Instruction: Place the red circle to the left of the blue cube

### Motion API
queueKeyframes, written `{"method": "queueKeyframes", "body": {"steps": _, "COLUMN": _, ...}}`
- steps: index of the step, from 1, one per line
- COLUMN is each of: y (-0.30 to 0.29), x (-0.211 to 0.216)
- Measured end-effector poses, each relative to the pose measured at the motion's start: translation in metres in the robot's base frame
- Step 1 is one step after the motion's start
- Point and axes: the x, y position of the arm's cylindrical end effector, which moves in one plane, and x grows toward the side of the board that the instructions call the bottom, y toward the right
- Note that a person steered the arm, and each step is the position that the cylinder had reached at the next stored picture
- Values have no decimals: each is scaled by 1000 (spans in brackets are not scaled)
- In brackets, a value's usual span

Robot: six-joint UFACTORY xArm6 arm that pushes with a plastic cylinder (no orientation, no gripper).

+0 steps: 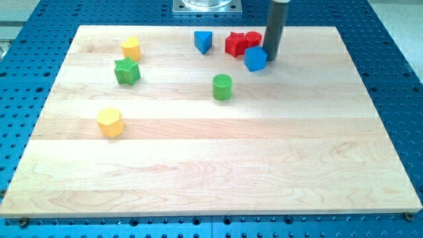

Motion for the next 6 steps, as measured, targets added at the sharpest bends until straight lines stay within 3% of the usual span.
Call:
{"method": "queueKeyframes", "body": {"steps": 2, "y": 51, "x": -46}}
{"method": "queueKeyframes", "body": {"steps": 3, "y": -24, "x": -49}}
{"method": "queueKeyframes", "body": {"steps": 4, "y": -46, "x": -57}}
{"method": "queueKeyframes", "body": {"steps": 6, "y": -67, "x": -5}}
